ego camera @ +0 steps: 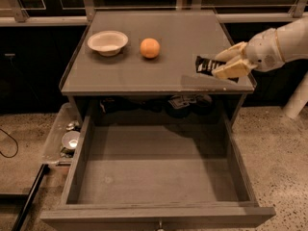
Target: Place rxbar chocolate into top drawer
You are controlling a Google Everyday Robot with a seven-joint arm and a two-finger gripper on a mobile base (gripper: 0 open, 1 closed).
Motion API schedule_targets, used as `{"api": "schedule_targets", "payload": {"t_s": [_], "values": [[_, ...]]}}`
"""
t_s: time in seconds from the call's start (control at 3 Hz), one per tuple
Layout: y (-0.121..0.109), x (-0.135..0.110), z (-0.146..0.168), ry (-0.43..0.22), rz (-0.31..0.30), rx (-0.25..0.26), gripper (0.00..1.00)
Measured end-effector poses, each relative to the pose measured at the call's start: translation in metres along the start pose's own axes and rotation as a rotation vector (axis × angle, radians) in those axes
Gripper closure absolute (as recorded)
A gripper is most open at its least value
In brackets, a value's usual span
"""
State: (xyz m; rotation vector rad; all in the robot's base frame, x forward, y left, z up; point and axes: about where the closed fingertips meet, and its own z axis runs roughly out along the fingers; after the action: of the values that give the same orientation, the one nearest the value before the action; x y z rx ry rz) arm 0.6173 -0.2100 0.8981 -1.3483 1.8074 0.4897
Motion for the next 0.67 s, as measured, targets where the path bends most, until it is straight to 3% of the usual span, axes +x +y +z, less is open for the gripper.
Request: {"api": "schedule_targets", "payload": {"t_s": [0.33,0.67], "values": [[0.049,0.012,-0.011,-0.001,0.018,0.001,1.00],[0.093,0.037,-0.007,0.026,0.050,-0.032,1.00]]}}
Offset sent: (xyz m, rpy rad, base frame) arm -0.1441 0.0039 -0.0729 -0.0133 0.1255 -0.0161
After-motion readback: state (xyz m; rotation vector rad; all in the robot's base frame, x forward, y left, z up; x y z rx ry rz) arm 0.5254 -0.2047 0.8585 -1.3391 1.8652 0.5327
